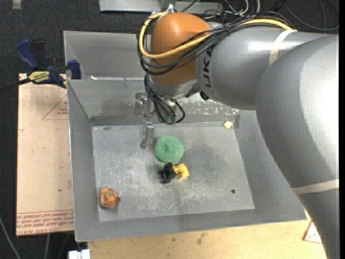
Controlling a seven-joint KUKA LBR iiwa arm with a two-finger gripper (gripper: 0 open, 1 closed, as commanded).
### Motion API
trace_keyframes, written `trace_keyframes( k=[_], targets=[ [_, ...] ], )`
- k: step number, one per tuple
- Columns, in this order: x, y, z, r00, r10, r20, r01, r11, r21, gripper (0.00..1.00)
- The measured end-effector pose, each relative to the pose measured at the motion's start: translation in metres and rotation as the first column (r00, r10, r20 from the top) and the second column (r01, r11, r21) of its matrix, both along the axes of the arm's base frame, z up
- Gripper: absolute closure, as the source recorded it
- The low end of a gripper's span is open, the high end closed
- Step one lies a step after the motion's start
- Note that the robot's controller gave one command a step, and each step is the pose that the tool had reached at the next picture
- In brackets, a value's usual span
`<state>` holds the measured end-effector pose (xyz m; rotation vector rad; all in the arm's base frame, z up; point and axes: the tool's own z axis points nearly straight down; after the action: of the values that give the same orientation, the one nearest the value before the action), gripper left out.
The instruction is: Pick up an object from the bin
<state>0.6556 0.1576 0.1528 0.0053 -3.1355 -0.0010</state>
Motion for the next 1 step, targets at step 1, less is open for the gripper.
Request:
trace_keyframes(
  k=[1],
  targets=[
    [0.0018,-0.0006,0.0056,1.000,-0.002,0.008,0.002,1.000,0.001,0.00]
  ],
)
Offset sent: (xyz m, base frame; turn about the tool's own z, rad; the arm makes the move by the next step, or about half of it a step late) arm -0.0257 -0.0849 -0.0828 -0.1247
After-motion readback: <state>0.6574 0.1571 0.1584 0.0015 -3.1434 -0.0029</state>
